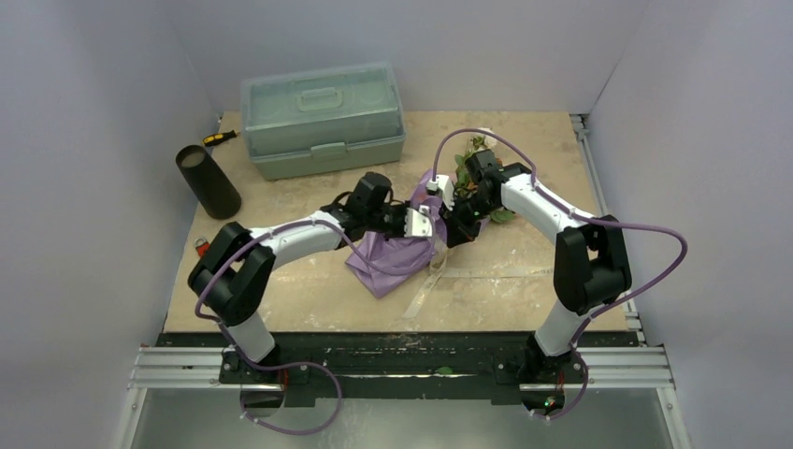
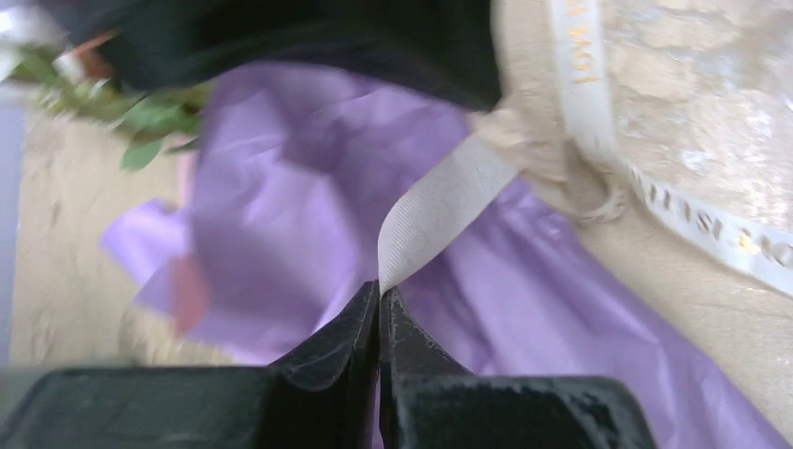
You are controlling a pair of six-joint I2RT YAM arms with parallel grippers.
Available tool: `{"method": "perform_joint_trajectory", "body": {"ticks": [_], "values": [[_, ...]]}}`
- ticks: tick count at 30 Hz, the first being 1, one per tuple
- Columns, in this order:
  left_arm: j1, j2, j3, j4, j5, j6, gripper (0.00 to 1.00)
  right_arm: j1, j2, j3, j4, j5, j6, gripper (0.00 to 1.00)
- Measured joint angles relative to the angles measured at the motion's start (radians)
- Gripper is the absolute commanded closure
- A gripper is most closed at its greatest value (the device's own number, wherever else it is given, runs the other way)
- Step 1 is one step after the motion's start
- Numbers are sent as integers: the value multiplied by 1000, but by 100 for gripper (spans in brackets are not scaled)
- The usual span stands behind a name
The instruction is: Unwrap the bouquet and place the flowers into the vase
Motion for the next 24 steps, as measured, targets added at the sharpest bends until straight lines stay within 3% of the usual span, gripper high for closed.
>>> {"method": "perform_joint_trajectory", "body": {"ticks": [16,18,21,24], "values": [[455,-118,10,117,15,-601,100,-14,0,-50,11,35,0,100],[499,-119,10,133,7,-664,100,-14,0,-51,12,46,0,86],[533,-121,16,144,0,-733,100,-15,0,-51,10,57,-1,50],[529,-122,35,146,9,-777,100,-15,0,-49,5,58,5,37]]}}
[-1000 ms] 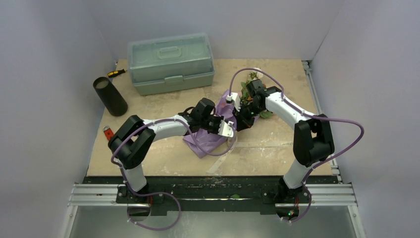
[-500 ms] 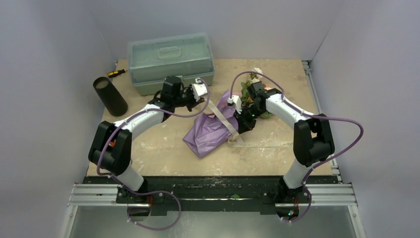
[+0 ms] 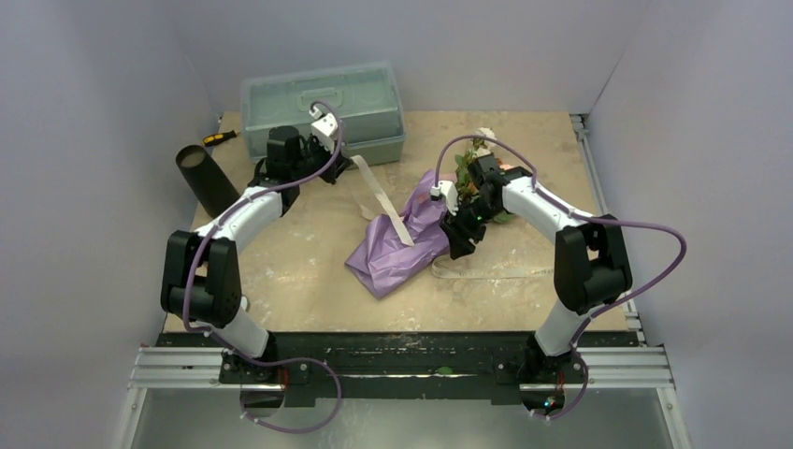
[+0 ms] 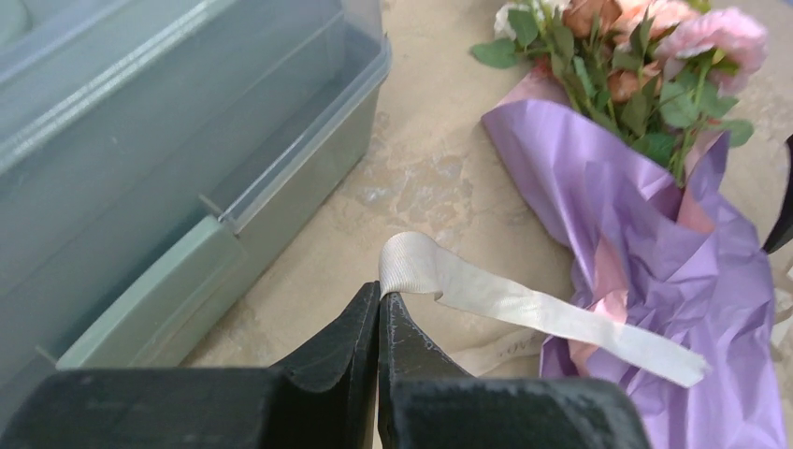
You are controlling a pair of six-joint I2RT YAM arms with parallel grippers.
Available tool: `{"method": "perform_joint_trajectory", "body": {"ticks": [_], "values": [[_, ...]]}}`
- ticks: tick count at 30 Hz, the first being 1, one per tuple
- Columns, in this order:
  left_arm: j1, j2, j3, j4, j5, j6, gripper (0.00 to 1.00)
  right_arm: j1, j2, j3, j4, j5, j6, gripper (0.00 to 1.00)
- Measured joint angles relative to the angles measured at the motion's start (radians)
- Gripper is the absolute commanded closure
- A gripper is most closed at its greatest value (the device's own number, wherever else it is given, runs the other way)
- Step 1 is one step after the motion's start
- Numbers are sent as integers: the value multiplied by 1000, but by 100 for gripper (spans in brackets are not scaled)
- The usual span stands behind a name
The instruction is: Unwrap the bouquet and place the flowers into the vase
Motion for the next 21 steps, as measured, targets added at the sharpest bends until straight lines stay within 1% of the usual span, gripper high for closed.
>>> {"method": "perform_joint_trajectory", "body": {"ticks": [7,10,16,21], "values": [[-6,0,82,5,30,-80,100,-4,-23,85,-47,-6,7,24],[-9,-2,111,6,42,-108,100,-5,-51,152,-65,-24,30,21],[-30,-6,154,5,66,-143,100,-5,-35,276,-14,-84,146,22],[-64,-6,214,-16,79,-148,100,9,64,344,60,-96,228,22]]}}
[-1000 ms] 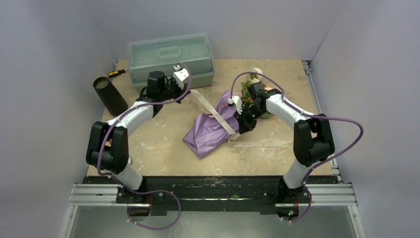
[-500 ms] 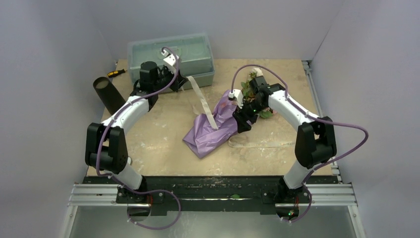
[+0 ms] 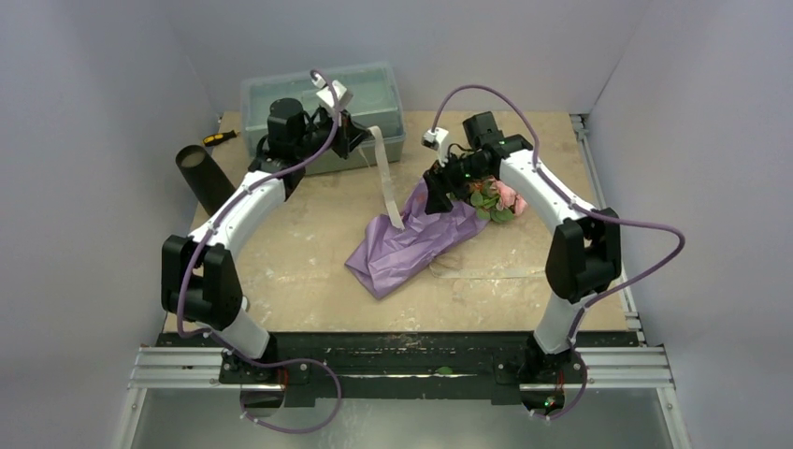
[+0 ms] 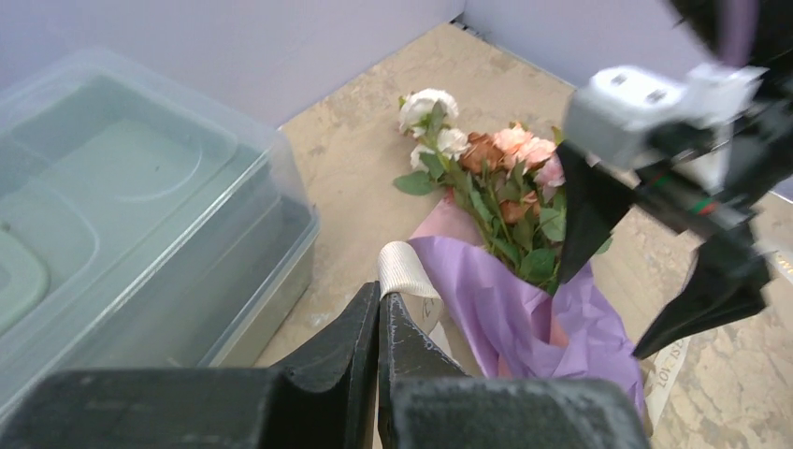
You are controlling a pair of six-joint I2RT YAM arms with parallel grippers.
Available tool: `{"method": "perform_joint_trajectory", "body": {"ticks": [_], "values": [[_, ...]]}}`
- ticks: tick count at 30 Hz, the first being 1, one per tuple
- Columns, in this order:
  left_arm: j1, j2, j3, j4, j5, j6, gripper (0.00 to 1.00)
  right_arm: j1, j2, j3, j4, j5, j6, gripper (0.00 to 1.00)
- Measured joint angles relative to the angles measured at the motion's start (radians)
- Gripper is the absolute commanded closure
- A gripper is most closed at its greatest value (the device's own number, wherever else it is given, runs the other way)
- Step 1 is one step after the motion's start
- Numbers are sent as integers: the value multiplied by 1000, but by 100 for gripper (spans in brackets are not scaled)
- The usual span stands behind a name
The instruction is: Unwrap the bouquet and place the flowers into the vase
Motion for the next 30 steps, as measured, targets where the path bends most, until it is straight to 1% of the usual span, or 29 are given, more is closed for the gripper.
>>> {"method": "perform_joint_trajectory", "body": {"ticks": [6,14,20,25,30], "values": [[-27,0,103,-18,14,-17,100,45,74,-2,66,61,38,22],[-27,2,271,-77,13,-44,100,72,117,-23,104,189,0,23],[-15,14,477,-153,-18,-43,100,69,146,-53,114,251,-38,23],[27,32,652,-211,-64,-42,100,69,153,-84,121,278,-58,24],[63,55,774,-263,-129,-34,100,70,153,-100,127,301,-72,25]]}}
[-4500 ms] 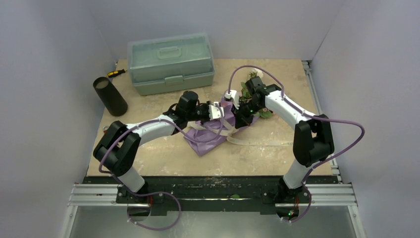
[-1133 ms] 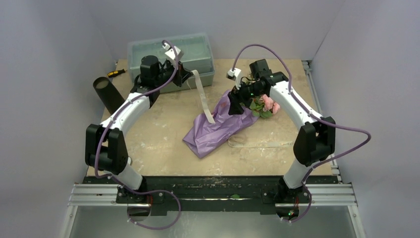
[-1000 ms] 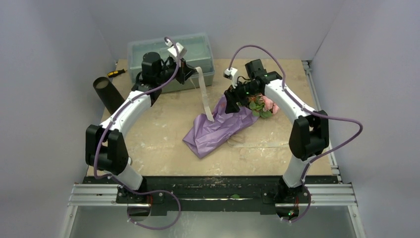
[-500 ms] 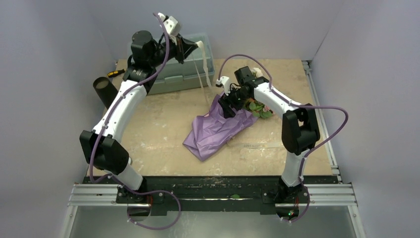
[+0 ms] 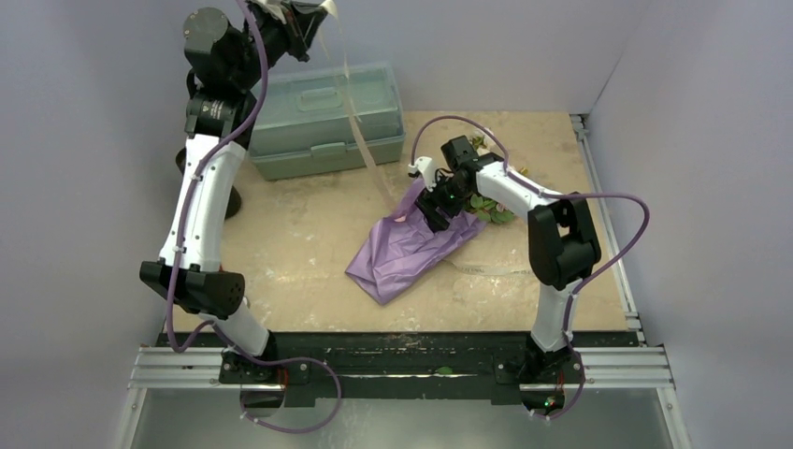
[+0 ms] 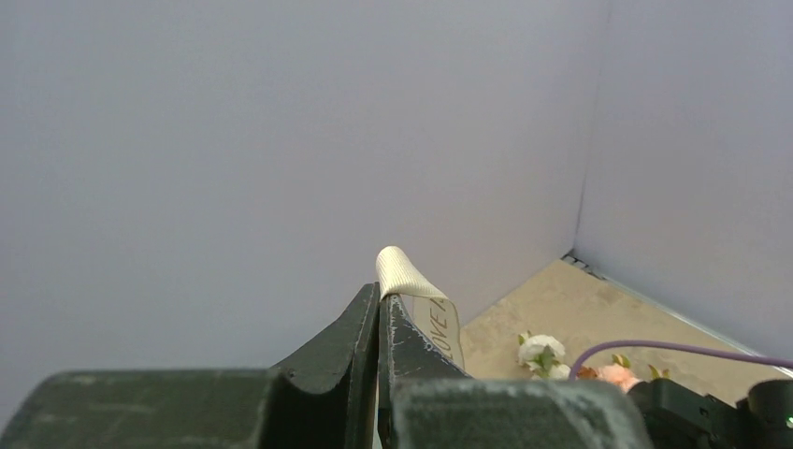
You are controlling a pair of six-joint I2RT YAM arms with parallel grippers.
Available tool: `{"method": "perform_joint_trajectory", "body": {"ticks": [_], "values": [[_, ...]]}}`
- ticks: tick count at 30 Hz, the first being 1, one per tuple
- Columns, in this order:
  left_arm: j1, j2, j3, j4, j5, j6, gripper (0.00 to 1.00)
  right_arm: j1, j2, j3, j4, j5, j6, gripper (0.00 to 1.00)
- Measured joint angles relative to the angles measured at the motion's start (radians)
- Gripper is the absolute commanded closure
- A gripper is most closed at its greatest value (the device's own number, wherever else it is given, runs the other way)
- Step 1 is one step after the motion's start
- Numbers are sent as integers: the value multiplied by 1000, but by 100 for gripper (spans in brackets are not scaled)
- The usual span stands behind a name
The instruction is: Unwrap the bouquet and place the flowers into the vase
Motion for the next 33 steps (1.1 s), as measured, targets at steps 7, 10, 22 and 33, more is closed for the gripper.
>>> {"method": "perform_joint_trajectory", "body": {"ticks": [7,10,22,33], "values": [[29,23,130,-93,-158,64,100,-4,0,-19,3,15,-18,25],[37,23,183,-145,-273,127,100,-8,0,-19,2,23,-25,26],[161,-204,-138,-352,-674,291,100,-30,0,-26,-1,31,-48,26],[193,-403,-581,-546,-650,368,99,-37,0,-26,-13,33,-74,27]]}}
